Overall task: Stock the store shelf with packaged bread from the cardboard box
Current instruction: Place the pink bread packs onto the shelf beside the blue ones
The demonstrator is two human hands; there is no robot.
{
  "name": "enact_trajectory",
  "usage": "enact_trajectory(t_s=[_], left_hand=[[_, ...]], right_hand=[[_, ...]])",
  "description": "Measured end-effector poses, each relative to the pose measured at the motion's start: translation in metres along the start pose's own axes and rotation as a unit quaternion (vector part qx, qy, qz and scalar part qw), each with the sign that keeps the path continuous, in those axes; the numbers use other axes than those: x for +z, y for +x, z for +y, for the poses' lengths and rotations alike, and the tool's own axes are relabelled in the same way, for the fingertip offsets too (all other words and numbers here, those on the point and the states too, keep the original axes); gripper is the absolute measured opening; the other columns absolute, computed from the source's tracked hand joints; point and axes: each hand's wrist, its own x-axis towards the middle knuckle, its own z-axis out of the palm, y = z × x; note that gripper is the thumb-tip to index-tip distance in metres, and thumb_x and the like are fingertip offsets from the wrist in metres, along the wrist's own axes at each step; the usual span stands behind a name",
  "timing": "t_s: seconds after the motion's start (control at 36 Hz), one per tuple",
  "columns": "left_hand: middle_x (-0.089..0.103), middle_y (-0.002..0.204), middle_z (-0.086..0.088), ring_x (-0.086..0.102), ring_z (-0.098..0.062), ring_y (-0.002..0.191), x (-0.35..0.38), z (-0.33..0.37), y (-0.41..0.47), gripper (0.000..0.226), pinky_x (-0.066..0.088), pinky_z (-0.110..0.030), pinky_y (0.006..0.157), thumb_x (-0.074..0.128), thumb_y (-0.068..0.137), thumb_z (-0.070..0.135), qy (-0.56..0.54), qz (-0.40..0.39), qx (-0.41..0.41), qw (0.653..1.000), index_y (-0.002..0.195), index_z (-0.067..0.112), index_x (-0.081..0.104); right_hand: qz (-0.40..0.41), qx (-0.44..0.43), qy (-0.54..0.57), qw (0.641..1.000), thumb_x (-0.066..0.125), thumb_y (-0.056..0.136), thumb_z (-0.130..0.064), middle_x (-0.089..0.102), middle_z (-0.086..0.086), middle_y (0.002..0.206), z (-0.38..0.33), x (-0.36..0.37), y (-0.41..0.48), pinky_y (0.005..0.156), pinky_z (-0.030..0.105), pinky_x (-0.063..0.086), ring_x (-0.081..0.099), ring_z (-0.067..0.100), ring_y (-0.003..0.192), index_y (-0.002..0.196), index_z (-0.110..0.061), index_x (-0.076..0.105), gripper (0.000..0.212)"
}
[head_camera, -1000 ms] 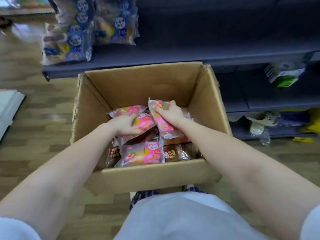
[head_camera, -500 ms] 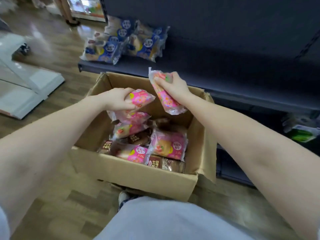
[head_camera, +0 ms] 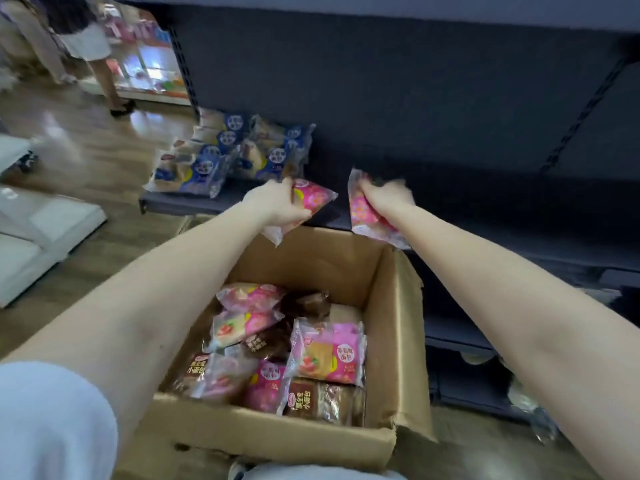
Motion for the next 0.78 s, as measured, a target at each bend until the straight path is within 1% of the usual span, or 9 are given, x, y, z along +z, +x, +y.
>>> enact_trajectory(t_s=[0.08,0.17,0.22,0.31,0.44,0.56,0.67,0.72,0.78], left_hand=[[0.043,0.136,-0.016,0.049,-0.038,0.119,0.02,0.016,0.012,0.084,0.044,-0.044,0.095,0.052,0.078,0.064,-0.03,0.013,-0.053,0.998,0.143,0.017,0.029],[0.037,0.14,-0.019,0.039,-0.041,0.127,0.034,0.028,0.018,0.082,0.035,-0.049,0.1,0.051,0.079,0.066,0.004,0.049,-0.057,0.997,0.141,0.016,0.033],[0.033,0.144,-0.019,0.033,-0.041,0.13,0.039,0.029,0.02,0.084,0.03,-0.051,0.103,0.049,0.079,0.067,0.018,0.057,-0.051,0.997,0.143,0.016,0.031],[0.026,0.15,-0.018,0.027,-0.042,0.134,0.045,0.027,0.024,0.089,0.026,-0.052,0.105,0.047,0.08,0.067,0.018,0.039,-0.058,0.997,0.149,0.018,0.021],[0.018,0.155,-0.017,0.019,-0.043,0.138,0.045,0.026,0.026,0.09,0.019,-0.056,0.11,0.045,0.081,0.069,0.025,0.032,-0.05,0.998,0.151,0.02,0.017],[0.012,0.158,-0.016,0.013,-0.044,0.142,0.043,0.024,0.027,0.09,0.01,-0.059,0.113,0.037,0.083,0.074,0.028,0.033,-0.041,0.998,0.152,0.02,0.016],[0.022,0.155,-0.018,0.022,-0.045,0.138,0.035,0.027,0.024,0.08,0.012,-0.055,0.114,0.037,0.087,0.069,0.005,0.105,0.002,0.994,0.148,0.019,0.026],[0.033,0.149,-0.019,0.031,-0.044,0.133,0.028,0.029,0.023,0.073,0.019,-0.053,0.113,0.041,0.088,0.063,-0.007,0.164,0.031,0.986,0.145,0.018,0.033],[0.042,0.142,-0.018,0.038,-0.042,0.128,0.019,0.032,0.021,0.071,0.027,-0.05,0.11,0.044,0.089,0.061,-0.024,0.201,0.054,0.978,0.142,0.016,0.037]], right_hand=[[-0.003,0.021,-0.022,1.0,0.049,0.076,-0.075,0.057,0.015,0.128,0.014,0.003,0.005,0.088,0.034,0.049,0.06,0.031,0.111,0.136,0.0,0.03,0.097],[0.006,0.023,-0.048,0.999,0.052,0.087,-0.056,0.049,0.017,0.135,0.025,0.009,0.011,0.093,0.035,0.043,0.051,0.033,0.121,0.138,-0.001,0.027,0.079],[0.014,0.021,-0.053,0.998,0.05,0.09,-0.049,0.047,0.018,0.136,0.028,0.012,0.011,0.093,0.034,0.042,0.05,0.034,0.122,0.139,-0.001,0.027,0.072],[0.02,0.024,-0.042,0.999,0.049,0.091,-0.047,0.05,0.016,0.133,0.026,0.017,0.01,0.091,0.035,0.043,0.052,0.034,0.118,0.137,-0.004,0.03,0.066],[0.044,0.014,-0.028,0.999,0.049,0.092,-0.043,0.054,0.015,0.127,0.025,0.024,0.006,0.078,0.032,0.043,0.056,0.033,0.112,0.132,-0.006,0.033,0.057],[0.063,-0.02,0.027,0.997,0.052,0.09,-0.042,0.058,0.013,0.121,0.029,0.025,0.003,0.082,0.034,0.048,0.059,0.031,0.105,0.134,-0.009,0.033,0.058],[0.027,-0.085,0.094,0.992,0.053,0.093,-0.033,0.058,0.007,0.109,0.032,0.017,0.0,0.077,0.037,0.052,0.061,0.023,0.086,0.135,-0.014,0.034,0.05],[0.019,-0.114,0.108,0.987,0.056,0.093,-0.034,0.058,0.006,0.109,0.033,0.012,0.0,0.077,0.036,0.053,0.061,0.02,0.085,0.132,-0.016,0.036,0.048],[0.029,-0.137,0.118,0.983,0.059,0.091,-0.035,0.057,0.003,0.11,0.034,0.006,0.0,0.075,0.032,0.052,0.059,0.017,0.089,0.131,-0.017,0.038,0.048]])
